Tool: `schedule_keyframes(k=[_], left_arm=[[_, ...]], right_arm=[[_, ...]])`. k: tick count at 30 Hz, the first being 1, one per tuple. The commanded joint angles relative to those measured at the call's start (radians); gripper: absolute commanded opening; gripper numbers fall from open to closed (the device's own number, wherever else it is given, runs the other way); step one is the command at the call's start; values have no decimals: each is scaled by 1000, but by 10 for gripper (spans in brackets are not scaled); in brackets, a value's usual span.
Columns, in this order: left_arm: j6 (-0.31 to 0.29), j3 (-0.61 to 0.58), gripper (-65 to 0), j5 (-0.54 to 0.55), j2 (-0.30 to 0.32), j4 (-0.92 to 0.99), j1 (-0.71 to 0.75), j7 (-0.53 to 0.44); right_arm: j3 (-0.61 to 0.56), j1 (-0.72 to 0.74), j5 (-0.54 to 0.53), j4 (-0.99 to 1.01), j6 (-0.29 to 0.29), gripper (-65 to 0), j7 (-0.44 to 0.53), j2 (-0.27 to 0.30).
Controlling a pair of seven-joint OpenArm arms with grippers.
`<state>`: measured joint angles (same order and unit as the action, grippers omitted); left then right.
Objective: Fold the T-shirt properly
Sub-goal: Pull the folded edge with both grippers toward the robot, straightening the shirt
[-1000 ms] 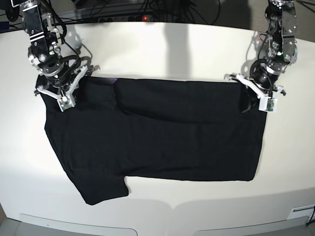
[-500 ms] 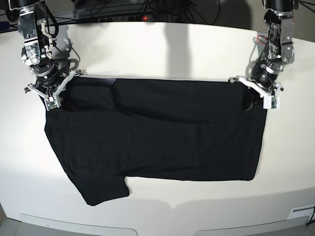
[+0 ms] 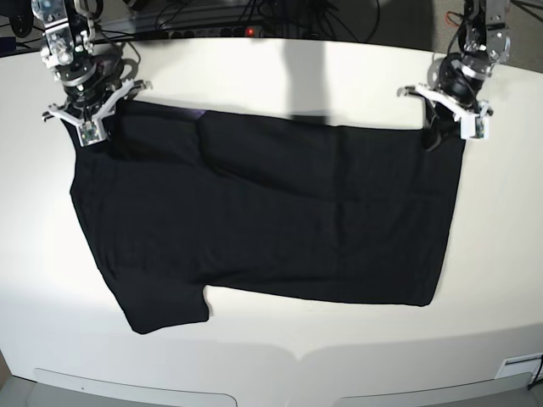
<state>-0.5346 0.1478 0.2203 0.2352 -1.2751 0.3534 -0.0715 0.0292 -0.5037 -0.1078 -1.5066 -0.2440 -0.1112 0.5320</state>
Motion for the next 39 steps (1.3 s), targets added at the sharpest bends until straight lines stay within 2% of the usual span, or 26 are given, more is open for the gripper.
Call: schedule_keyframes(k=[1, 4, 9, 14, 19, 21, 25, 27, 31, 33, 37, 39], left_arm=[[6, -5, -650, -64, 4, 5, 42, 122], [6, -5, -650, -67, 4, -14, 83, 122], [7, -5, -650, -142, 10, -16, 142, 117], [7, -2, -650, -141, 40, -18, 215, 33], [7, 37, -650, -105, 45, -184, 254, 9], [7, 63, -650, -35, 45, -299, 245, 84], [7, 82, -650, 131, 45, -462, 101, 514], [7, 82, -650, 201, 45, -475, 15, 631], [7, 80, -650, 218, 45, -438, -116, 758], [7, 80, -650, 210, 45, -375, -163, 789], [2, 80, -650, 198, 45, -155, -228, 754], [-40, 80, -650, 183, 45, -51, -251, 753]], right_arm=[[-2, -28, -1, -10, -18, -650, -53, 8], [-2, -65, -1, -36, -18, -650, -53, 8], [-2, -109, 41, -58, -16, -650, -53, 3], [-2, -126, 116, -58, -6, -650, -39, -26], [-2, -125, 116, -58, -3, -650, -24, -25], [-2, -125, 116, -58, -3, -650, -24, -25], [-2, -123, 116, -58, -3, -650, -25, -25], [-2, -120, 116, -58, -3, -650, -25, -25], [-2, -120, 116, -58, -3, -650, -28, -25], [-2, -120, 116, -58, -3, -650, -29, -25], [-2, -119, 116, -58, -3, -650, -29, -25], [-2, -120, 116, -58, -3, -650, -31, -25]])
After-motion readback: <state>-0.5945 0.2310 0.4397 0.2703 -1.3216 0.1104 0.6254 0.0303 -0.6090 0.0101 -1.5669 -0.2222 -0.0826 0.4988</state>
